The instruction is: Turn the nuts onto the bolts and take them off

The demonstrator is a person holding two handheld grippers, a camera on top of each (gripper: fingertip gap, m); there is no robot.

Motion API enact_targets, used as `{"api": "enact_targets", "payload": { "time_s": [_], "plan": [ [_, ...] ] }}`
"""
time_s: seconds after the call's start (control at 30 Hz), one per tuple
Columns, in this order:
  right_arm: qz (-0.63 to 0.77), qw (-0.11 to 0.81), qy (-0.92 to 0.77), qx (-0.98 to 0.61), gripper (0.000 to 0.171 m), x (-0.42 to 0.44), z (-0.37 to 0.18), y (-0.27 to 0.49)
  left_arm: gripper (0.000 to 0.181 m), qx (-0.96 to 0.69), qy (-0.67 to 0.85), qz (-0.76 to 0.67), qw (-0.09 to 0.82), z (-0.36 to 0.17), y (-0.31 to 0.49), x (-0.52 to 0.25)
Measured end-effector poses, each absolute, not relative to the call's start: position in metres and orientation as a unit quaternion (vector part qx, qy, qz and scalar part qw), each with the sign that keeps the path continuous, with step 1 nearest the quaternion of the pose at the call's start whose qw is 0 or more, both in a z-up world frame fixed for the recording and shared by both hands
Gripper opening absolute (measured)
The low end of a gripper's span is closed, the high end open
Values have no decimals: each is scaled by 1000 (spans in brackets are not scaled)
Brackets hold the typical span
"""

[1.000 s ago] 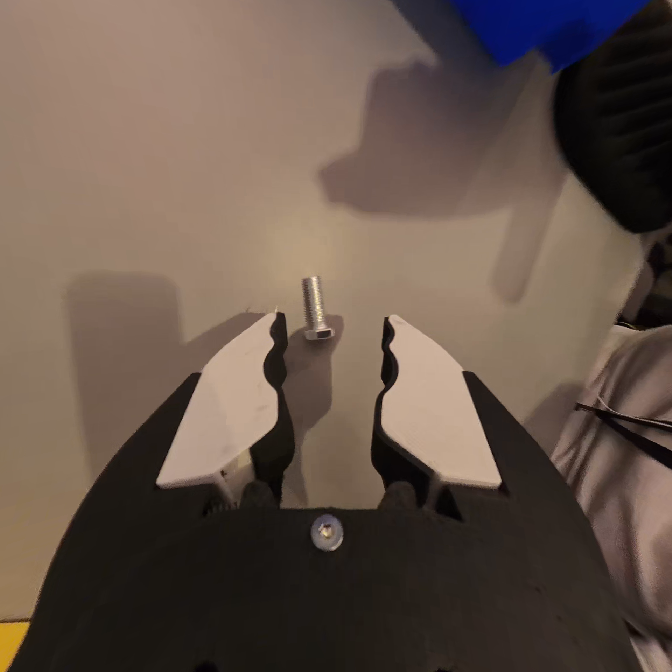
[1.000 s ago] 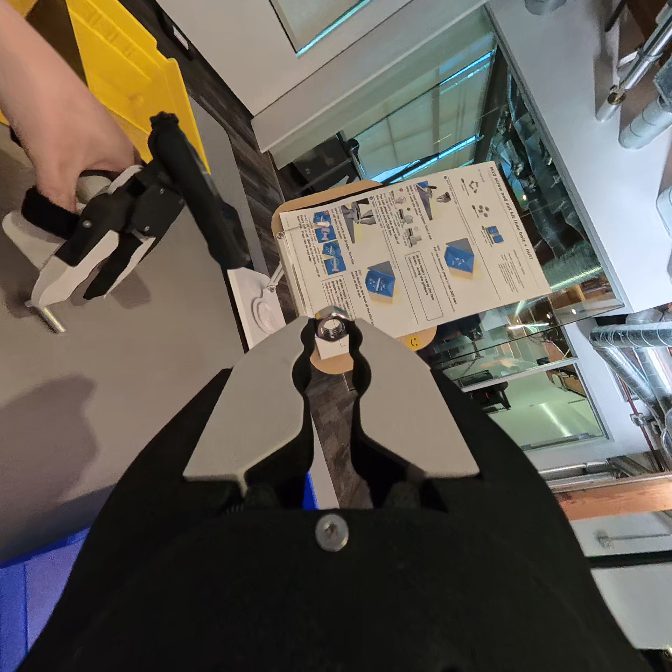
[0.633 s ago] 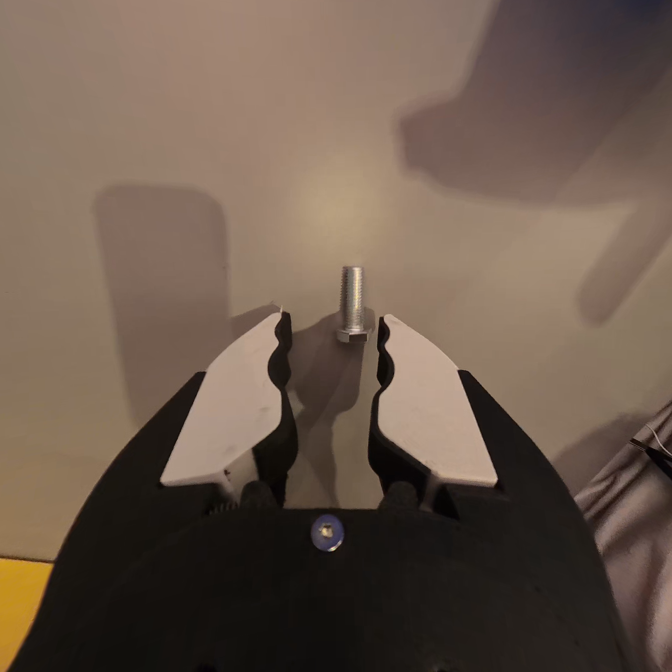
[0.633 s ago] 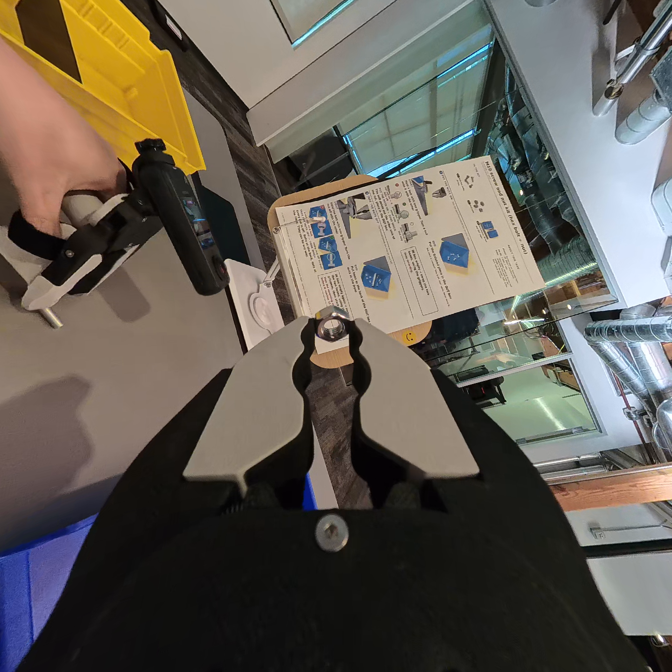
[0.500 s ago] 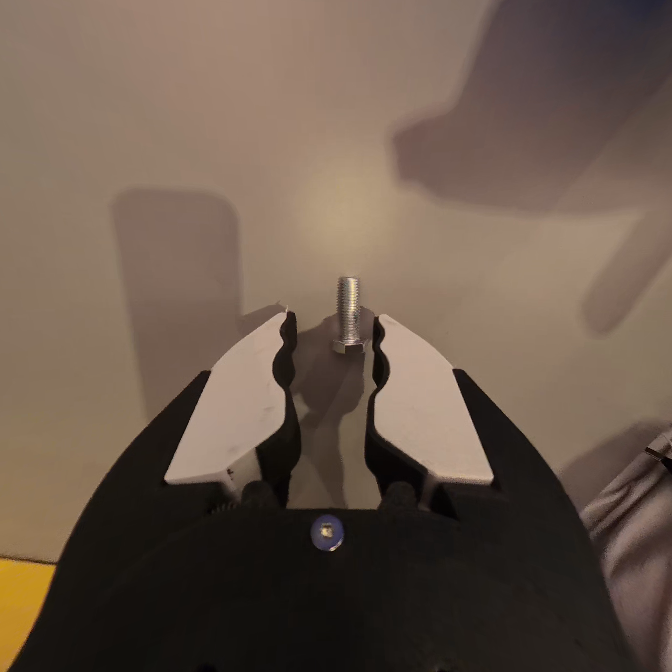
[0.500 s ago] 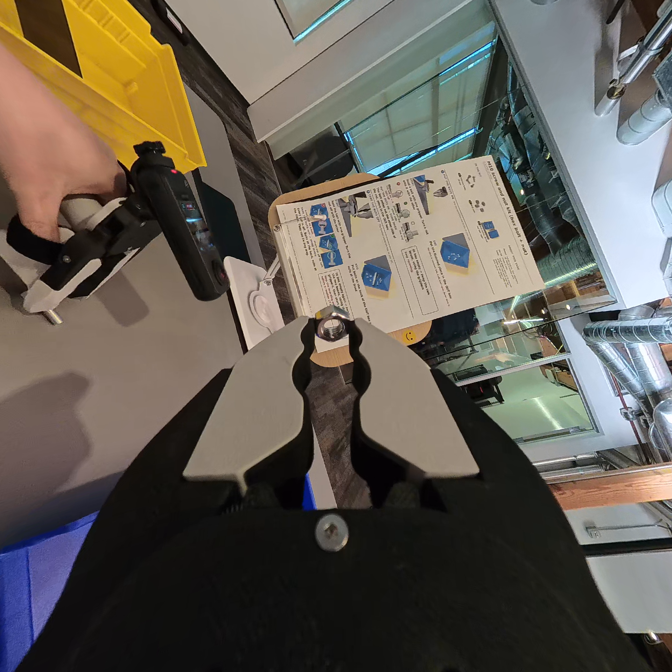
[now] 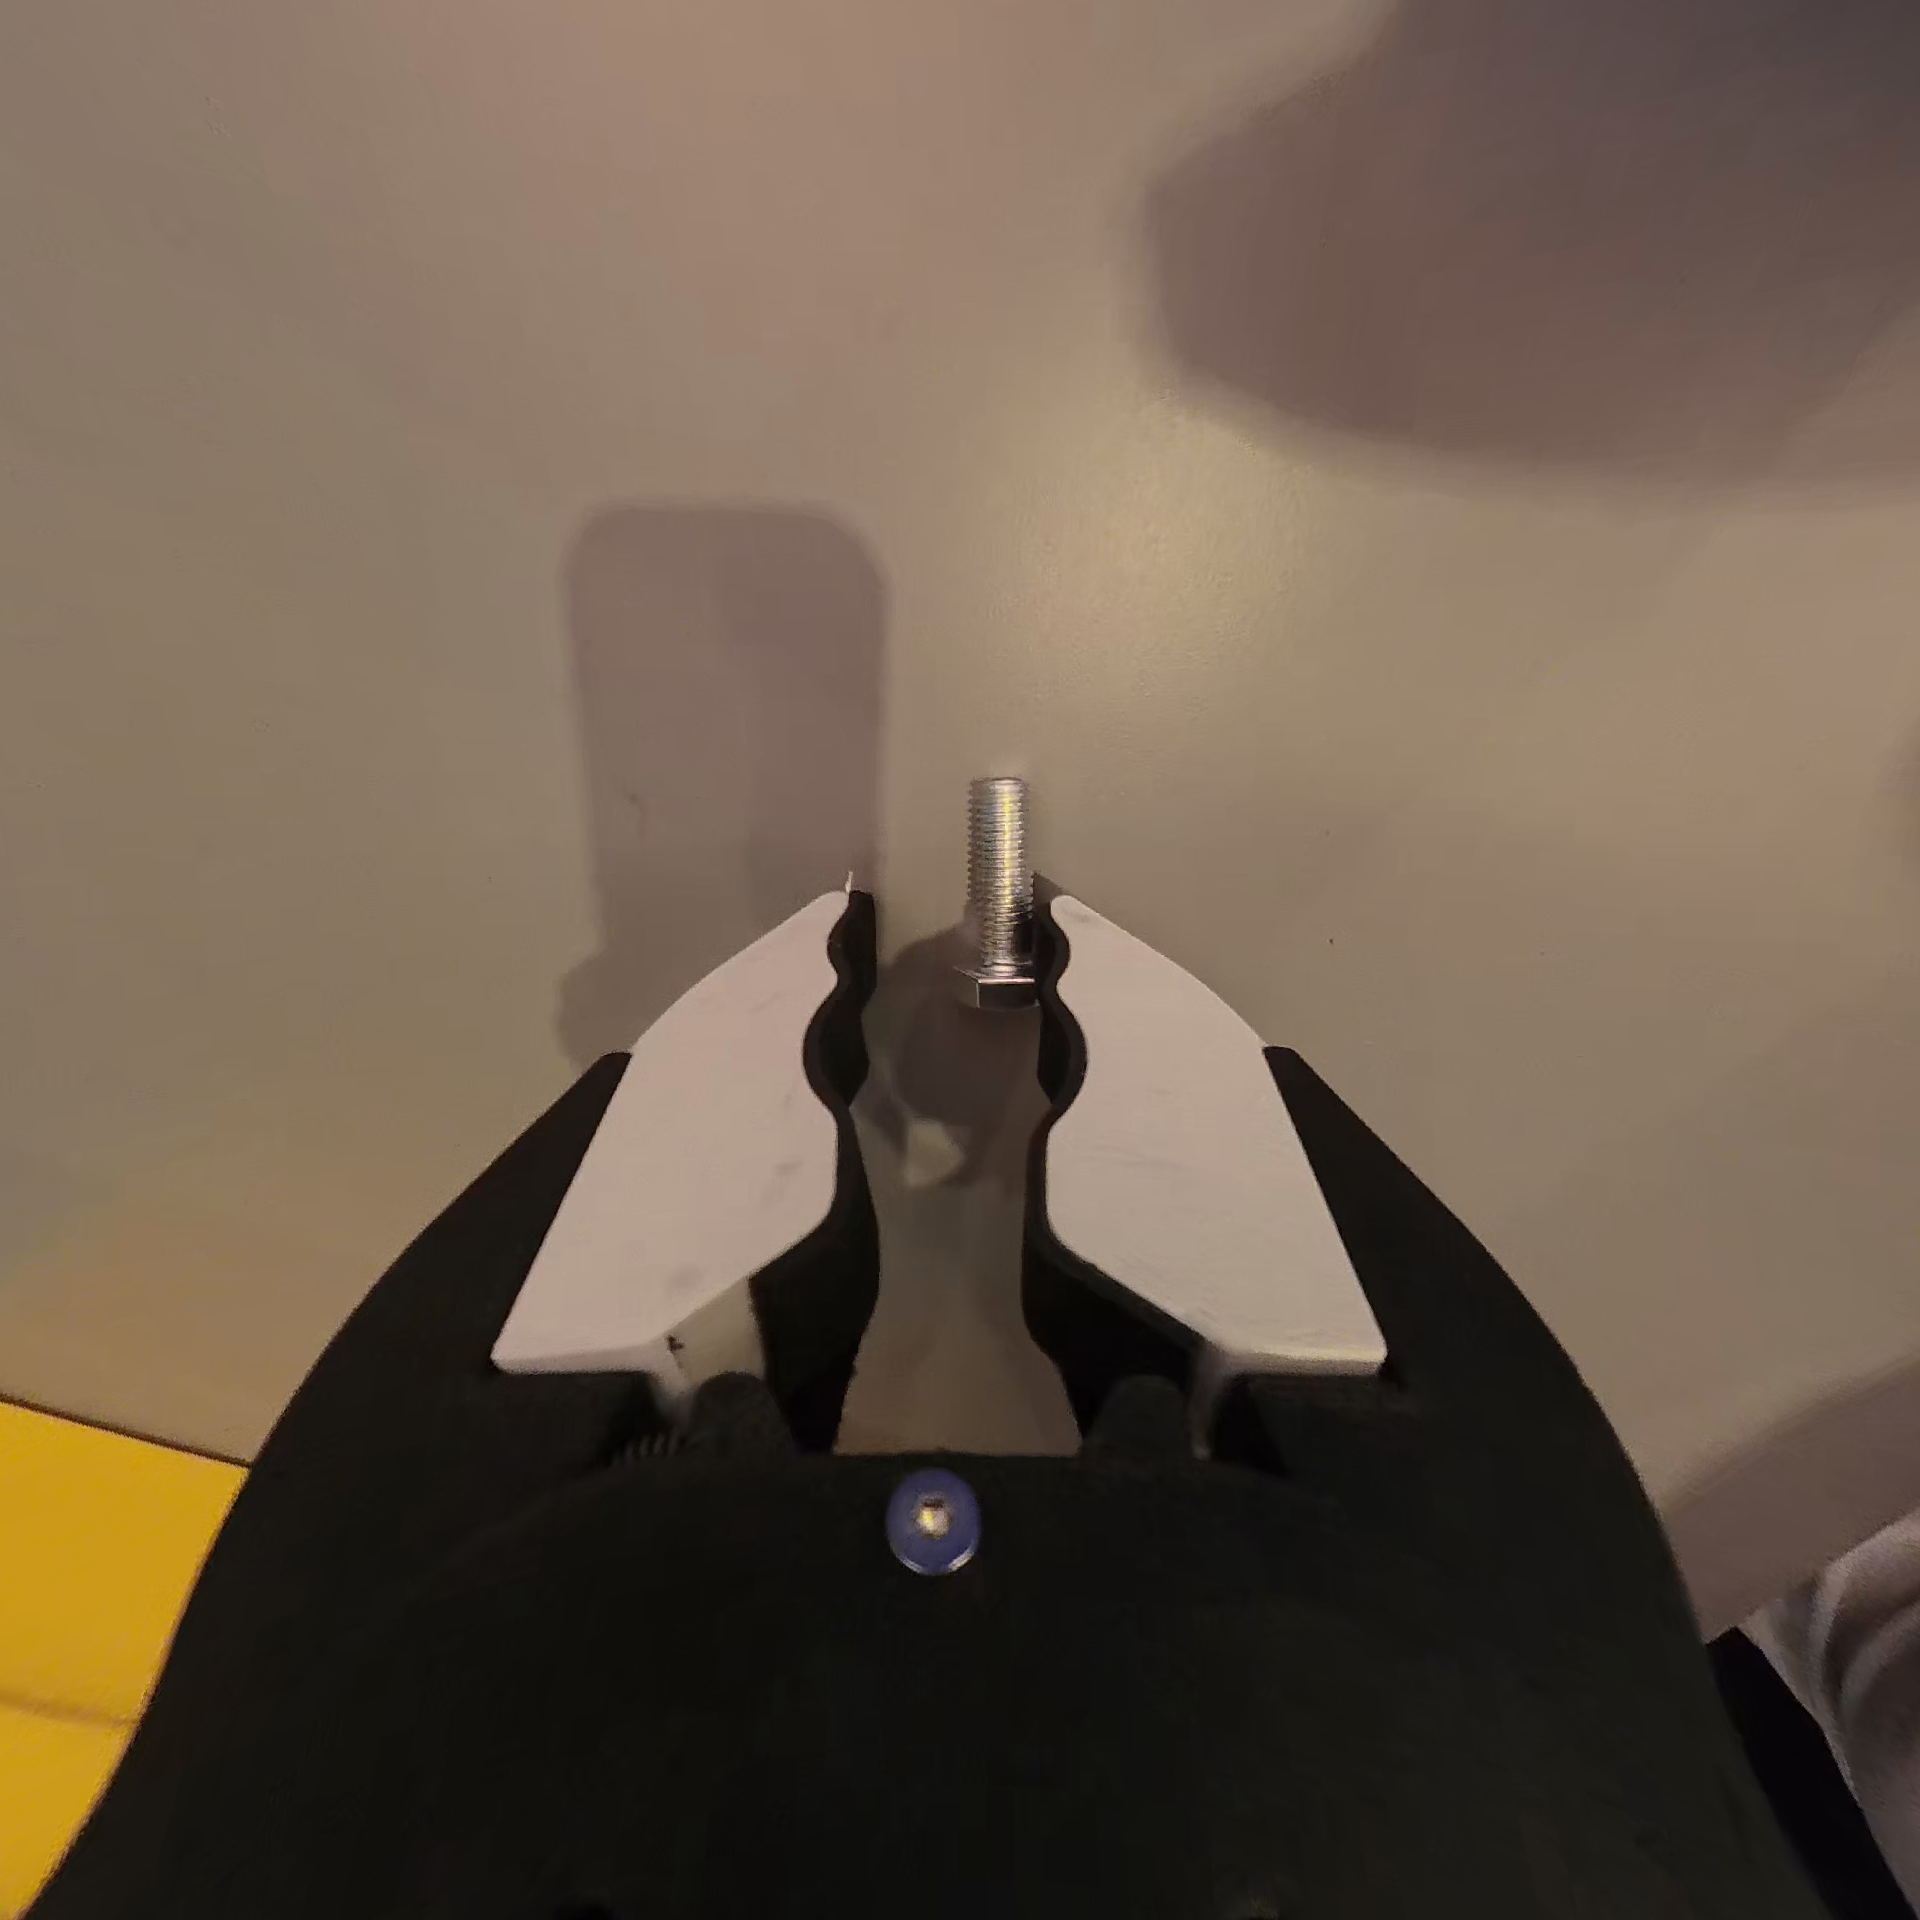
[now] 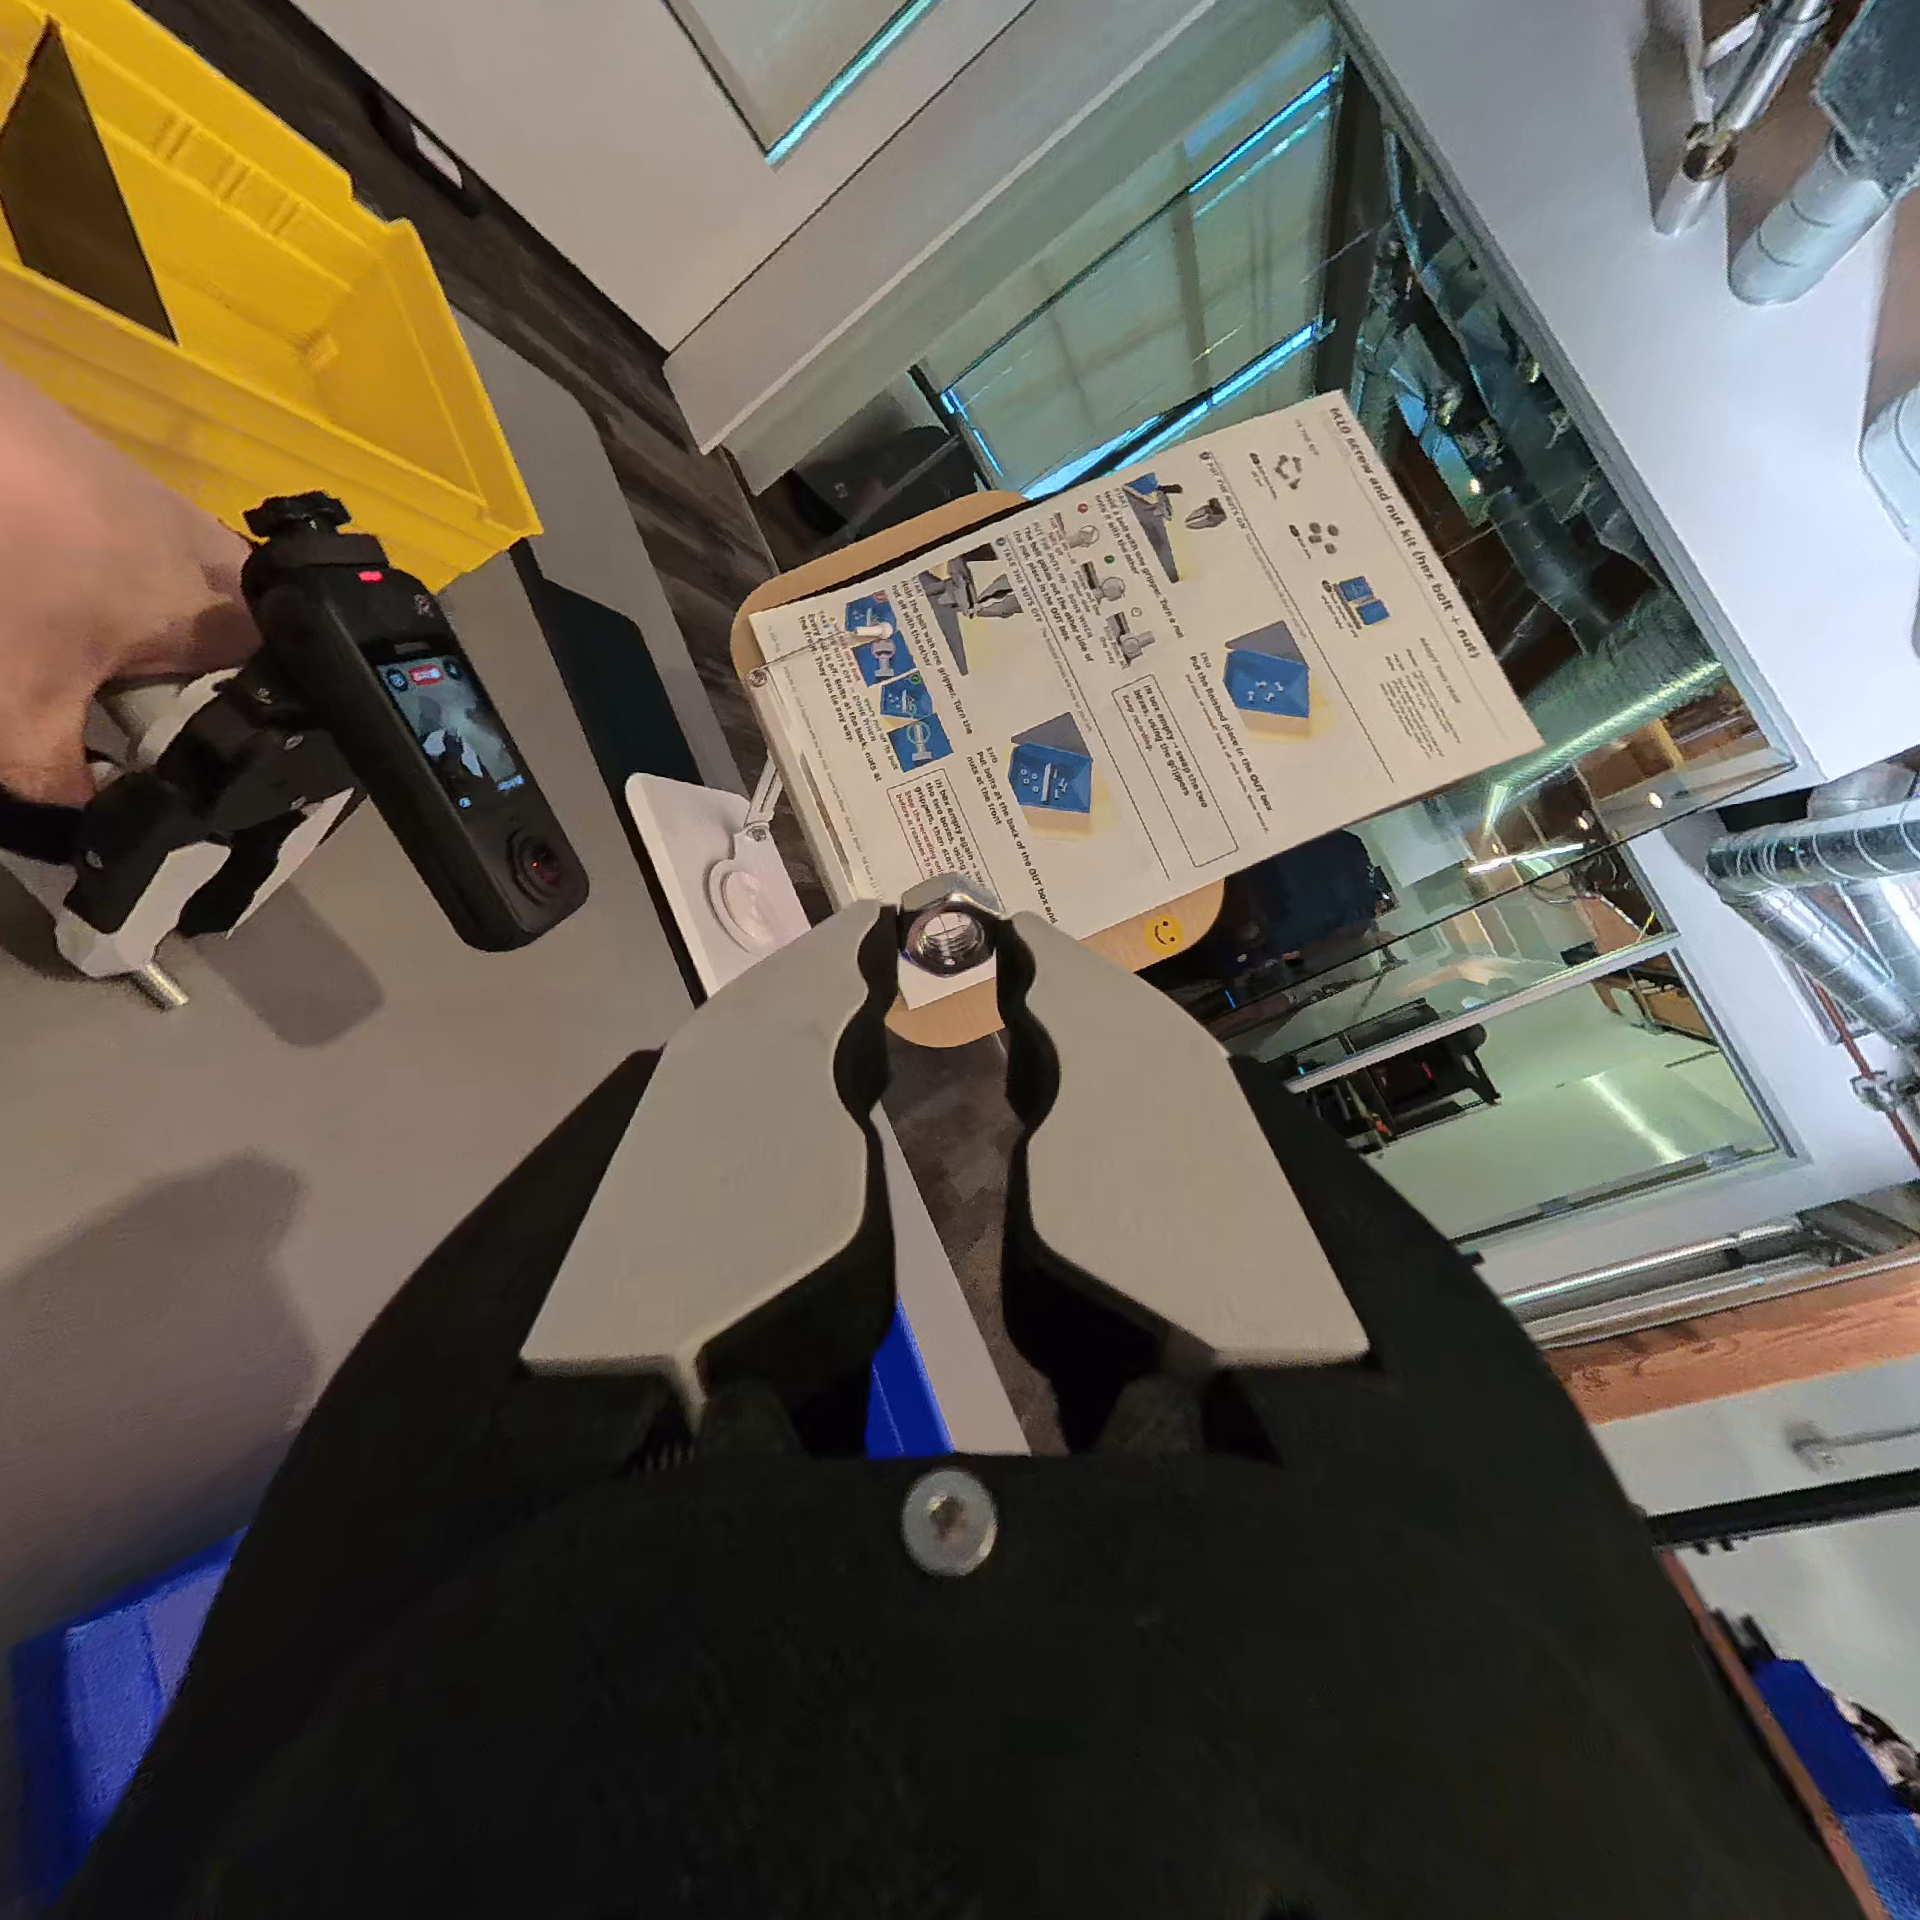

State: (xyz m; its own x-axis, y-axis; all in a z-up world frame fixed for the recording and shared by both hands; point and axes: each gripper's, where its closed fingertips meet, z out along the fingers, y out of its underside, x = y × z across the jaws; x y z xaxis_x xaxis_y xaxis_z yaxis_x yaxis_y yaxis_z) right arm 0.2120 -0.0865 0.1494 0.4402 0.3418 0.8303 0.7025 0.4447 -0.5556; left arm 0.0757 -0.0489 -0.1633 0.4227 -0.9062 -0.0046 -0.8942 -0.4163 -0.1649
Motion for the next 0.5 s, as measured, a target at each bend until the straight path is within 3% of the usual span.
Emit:
{"api": "enact_targets", "payload": {
  "time_s": [0.17, 0.27, 0.5],
  "plan": [
    [-149, 704, -471, -510, 19, 229, 165, -85, 27, -836, 538, -56, 89, -163, -50, 76],
    [-165, 711, -439, -524, 18, 243, 171, -80, 9, -817, 566, -69, 84, -163, -56, 82],
    [-92, 683, -378, -618, 18, 267, 156, -53, 9, -833, 527, -144, 84, -160, -49, 99]
  ]
}}
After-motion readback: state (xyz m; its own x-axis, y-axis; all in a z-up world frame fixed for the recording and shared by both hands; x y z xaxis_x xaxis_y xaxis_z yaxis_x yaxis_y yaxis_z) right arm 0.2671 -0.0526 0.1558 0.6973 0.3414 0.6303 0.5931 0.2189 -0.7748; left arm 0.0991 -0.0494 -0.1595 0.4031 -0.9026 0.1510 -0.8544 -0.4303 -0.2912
